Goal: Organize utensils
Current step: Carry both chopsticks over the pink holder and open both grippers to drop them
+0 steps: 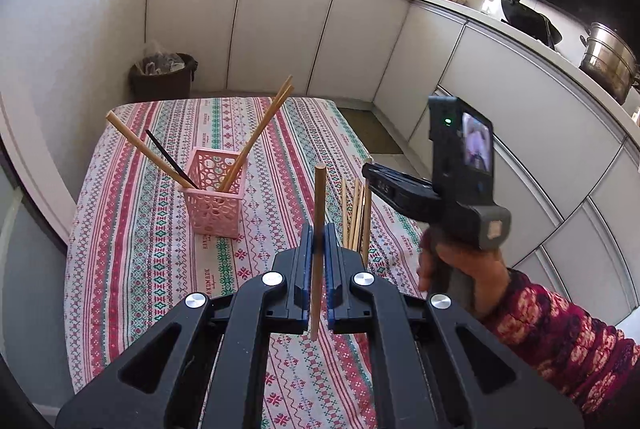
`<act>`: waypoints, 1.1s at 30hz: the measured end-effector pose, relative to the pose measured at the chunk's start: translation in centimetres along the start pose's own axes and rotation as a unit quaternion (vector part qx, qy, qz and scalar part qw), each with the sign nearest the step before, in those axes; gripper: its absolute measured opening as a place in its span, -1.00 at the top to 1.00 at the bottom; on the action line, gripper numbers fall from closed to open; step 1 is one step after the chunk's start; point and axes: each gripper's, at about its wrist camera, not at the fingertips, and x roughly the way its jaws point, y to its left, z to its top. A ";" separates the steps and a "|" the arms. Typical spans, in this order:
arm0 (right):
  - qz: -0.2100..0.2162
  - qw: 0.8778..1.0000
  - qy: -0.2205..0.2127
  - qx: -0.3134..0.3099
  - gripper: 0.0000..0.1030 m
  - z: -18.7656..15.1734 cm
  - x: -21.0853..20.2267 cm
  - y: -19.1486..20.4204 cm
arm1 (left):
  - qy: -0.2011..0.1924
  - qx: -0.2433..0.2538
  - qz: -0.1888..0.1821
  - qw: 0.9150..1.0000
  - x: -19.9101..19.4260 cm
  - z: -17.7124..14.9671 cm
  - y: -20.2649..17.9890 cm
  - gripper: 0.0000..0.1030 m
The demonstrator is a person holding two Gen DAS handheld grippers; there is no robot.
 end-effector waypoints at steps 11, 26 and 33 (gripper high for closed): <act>0.028 0.997 -0.058 -0.030 0.85 -1.4 -11.4 3.9 | -0.045 -0.011 0.022 0.999 -4.2 -0.4 -1.0 0.91; 0.048 0.990 -0.116 -0.058 0.85 1.6 -19.8 8.0 | -0.102 -0.026 0.070 0.992 -8.5 2.7 -0.2 0.91; 0.066 0.985 -0.146 -0.058 0.85 4.9 -21.1 9.5 | -0.133 -0.031 0.085 0.987 -8.6 5.6 0.3 0.91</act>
